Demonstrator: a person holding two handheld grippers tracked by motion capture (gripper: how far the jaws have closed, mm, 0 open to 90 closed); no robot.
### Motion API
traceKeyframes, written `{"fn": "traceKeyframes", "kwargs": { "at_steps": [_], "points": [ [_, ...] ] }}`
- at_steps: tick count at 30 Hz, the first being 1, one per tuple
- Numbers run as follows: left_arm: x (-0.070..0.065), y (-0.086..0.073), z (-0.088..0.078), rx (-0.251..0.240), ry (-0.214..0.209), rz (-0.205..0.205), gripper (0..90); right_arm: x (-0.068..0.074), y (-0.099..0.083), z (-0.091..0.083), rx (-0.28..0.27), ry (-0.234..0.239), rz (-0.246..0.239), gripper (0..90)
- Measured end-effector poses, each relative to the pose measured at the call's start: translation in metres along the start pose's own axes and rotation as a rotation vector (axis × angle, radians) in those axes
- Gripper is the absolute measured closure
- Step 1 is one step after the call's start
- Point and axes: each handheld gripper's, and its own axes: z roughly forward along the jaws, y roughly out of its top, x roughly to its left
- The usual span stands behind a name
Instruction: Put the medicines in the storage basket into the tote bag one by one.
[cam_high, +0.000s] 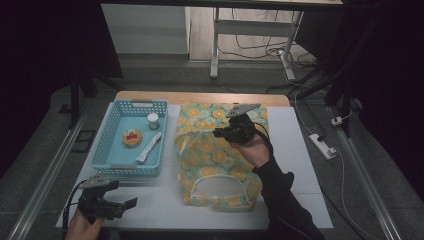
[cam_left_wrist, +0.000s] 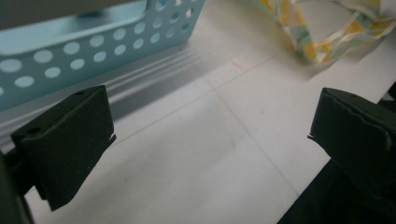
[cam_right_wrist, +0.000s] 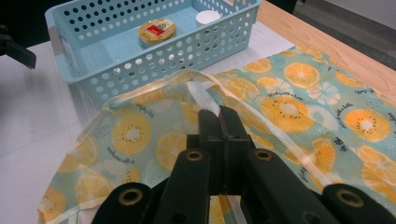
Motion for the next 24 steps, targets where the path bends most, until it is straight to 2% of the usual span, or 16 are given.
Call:
{"fn": "traceKeyframes", "kwargs": {
  "at_steps": [5, 8, 16, 17, 21, 24],
  "points": [
    [0.0, 0.004, -0.001, -0.023, -0.049, 0.013, 0.0, 0.0, 0.0, 0.001, -0.001, 0.002, -0.001, 90.0],
    [-0.002, 0.006, -0.002, -0.034, -0.05, 0.033, 0.0, 0.0, -0.001, 0.001, 0.001, 0.003, -0.003, 90.0],
    [-0.001, 0.012, -0.006, -0.072, -0.061, 0.041, 0.0, 0.001, -0.001, 0.002, 0.005, 0.004, -0.008, 90.0],
    [-0.001, 0.014, -0.005, -0.074, -0.074, 0.037, 0.0, 0.001, -0.001, 0.002, 0.004, 0.003, -0.009, 90.0],
    [-0.003, 0.018, -0.006, -0.067, -0.067, 0.048, 0.0, 0.001, -0.001, 0.001, 0.001, 0.002, -0.012, 90.0],
    [-0.003, 0.023, -0.006, -0.054, -0.04, 0.053, 0.0, 0.001, -0.001, 0.001, 0.001, 0.0, -0.014, 90.0]
  ]
}}
